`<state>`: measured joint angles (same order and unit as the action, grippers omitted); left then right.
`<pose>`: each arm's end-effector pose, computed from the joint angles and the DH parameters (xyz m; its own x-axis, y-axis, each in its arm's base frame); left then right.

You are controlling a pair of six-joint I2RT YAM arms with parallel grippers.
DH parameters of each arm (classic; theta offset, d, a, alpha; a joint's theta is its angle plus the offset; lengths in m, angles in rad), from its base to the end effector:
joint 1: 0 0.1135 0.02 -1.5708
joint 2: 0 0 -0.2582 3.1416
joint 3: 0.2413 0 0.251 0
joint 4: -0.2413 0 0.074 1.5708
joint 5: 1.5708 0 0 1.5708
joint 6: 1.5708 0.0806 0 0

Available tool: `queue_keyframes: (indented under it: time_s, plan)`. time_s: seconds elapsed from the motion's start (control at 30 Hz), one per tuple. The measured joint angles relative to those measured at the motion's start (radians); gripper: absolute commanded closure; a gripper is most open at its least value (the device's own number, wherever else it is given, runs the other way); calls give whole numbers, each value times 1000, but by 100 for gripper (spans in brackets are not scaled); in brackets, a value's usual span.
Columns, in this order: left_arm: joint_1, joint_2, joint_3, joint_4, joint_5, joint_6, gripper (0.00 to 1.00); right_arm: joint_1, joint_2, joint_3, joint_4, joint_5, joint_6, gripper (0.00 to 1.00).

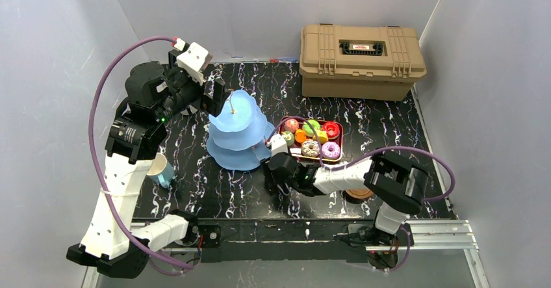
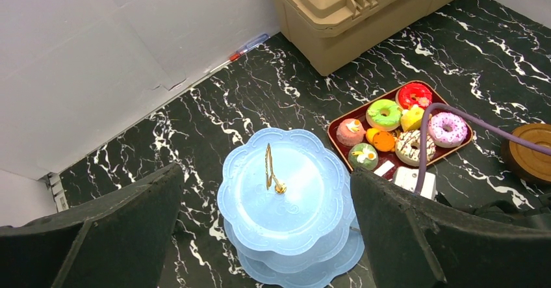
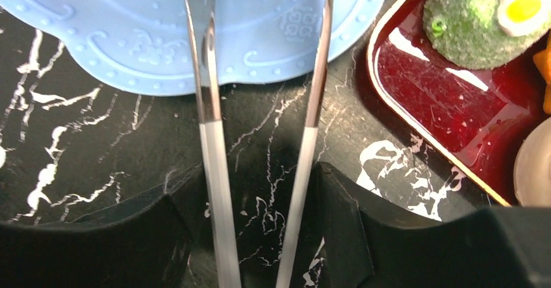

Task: Serve the afternoon tea
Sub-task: Pick up the clamp from the center of the board.

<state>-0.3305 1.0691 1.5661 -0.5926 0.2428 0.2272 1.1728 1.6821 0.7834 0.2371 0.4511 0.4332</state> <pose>0.2141 -0.0939 0.4943 0.0340 0.2195 -0.9750 0.5478 0.8119 0.2019 0.1731 0.3210 0.1267 -0.5084 -0.2345 -0.8286 -0.5320 0.8421 0.0881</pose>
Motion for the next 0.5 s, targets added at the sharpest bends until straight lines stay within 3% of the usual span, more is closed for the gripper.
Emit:
queue_keyframes:
  time_s: [0.5]
  plan:
    - [0,-1,0,-6,-8,9,2,85,2,-234,415,128,-103,37]
